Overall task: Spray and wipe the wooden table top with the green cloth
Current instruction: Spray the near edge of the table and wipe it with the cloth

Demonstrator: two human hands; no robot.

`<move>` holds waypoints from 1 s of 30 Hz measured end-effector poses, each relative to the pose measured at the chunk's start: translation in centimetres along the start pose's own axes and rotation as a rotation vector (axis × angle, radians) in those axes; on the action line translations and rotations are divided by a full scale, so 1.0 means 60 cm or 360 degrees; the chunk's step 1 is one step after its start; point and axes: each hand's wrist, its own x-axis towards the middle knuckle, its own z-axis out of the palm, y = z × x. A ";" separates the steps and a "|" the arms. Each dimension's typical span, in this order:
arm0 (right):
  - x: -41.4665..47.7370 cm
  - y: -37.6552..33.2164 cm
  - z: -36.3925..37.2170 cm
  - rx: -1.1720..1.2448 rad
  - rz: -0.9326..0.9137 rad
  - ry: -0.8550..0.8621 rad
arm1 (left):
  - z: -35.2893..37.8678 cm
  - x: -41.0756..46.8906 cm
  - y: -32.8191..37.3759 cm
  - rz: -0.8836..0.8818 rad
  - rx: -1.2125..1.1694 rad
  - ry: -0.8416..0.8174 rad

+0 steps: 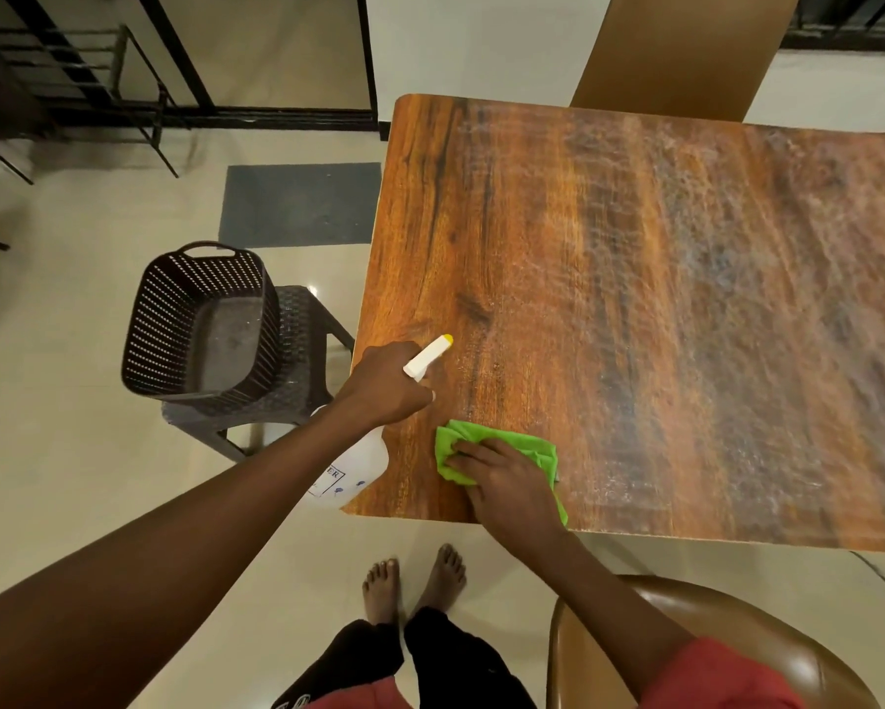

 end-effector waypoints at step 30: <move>0.064 0.017 0.011 0.0067 -0.0036 -0.0092 | -0.018 0.057 0.028 -0.0029 0.0145 0.0076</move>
